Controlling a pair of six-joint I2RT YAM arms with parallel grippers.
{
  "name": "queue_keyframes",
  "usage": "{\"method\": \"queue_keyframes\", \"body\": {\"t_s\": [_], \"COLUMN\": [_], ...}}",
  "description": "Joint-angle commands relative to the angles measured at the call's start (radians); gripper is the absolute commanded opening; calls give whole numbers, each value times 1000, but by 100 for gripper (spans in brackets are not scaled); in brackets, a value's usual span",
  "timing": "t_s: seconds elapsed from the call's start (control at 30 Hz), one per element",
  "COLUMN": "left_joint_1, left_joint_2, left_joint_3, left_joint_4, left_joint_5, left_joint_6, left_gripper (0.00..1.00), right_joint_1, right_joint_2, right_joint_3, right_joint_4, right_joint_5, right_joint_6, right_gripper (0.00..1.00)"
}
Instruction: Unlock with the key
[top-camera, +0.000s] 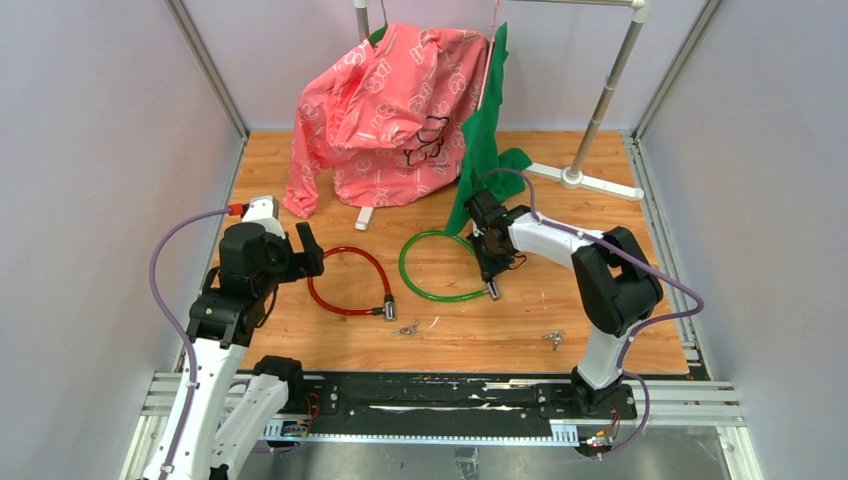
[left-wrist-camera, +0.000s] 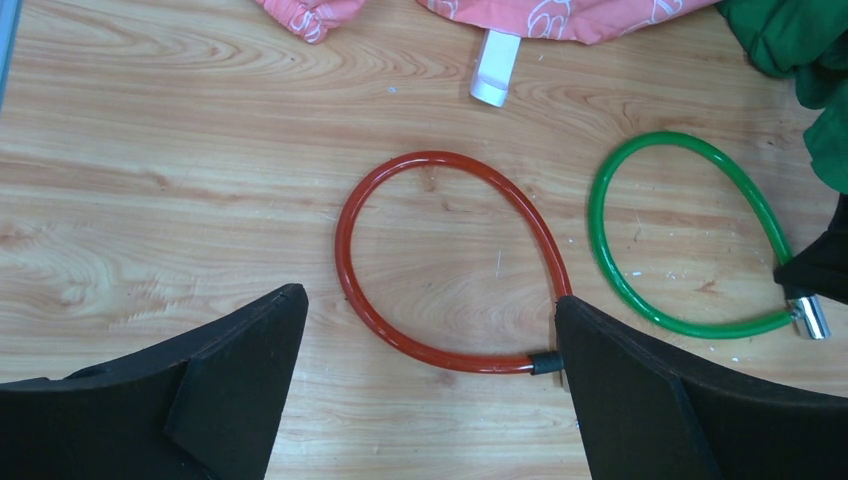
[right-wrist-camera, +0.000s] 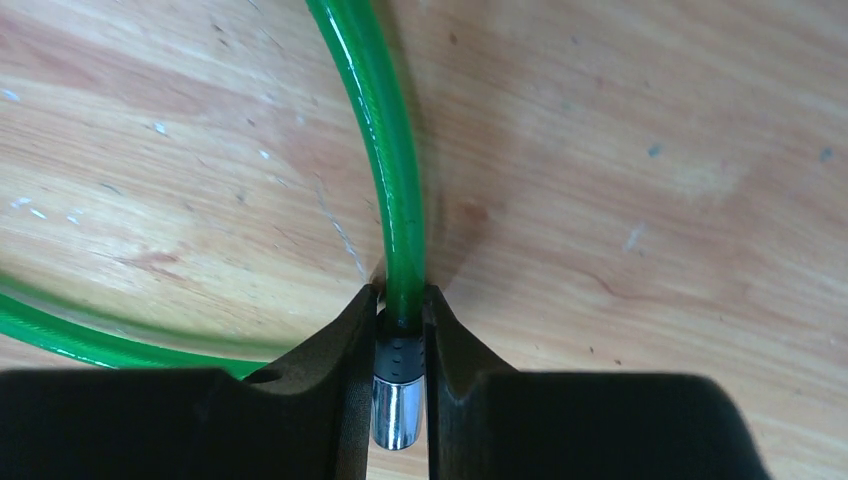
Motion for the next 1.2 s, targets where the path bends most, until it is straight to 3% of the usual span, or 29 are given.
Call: {"method": "queue_keyframes", "body": {"t_s": [0.0, 0.27, 0.4, 0.5, 0.6, 0.73, 0.8, 1.07, 1.17], "left_joint_1": [-10, -10, -10, -10, -10, -10, -10, -10, -11], "left_joint_2": [0, -8, -3, -5, -5, -4, -6, -10, -10], "left_joint_3": [-6, -7, -6, -6, -6, -6, -6, -8, -7], "left_joint_4": [18, 18, 17, 17, 18, 18, 18, 19, 21], "left_joint_5": [6, 7, 11, 9, 9, 11, 11, 14, 15], "left_joint_6": [14, 13, 15, 14, 13, 13, 13, 13, 13], "left_gripper": [99, 99, 99, 99, 99, 99, 99, 99, 99], "right_joint_1": [16, 52, 53, 53, 54, 53, 53, 42, 14], "right_joint_2": [65, 80, 39, 0, -50, -125, -170, -379, -433], "right_joint_3": [42, 59, 30, 15, 6, -3, -18, -133, -181], "right_joint_4": [42, 60, 76, 82, 73, 26, 3, -202, -278], "right_joint_5": [-78, -83, -70, -53, -22, 84, 122, 361, 367], "right_joint_6": [-25, -63, -57, -53, -48, -16, 21, 301, 383], "right_gripper": [8, 8, 16, 29, 52, 74, 79, 84, 84]}}
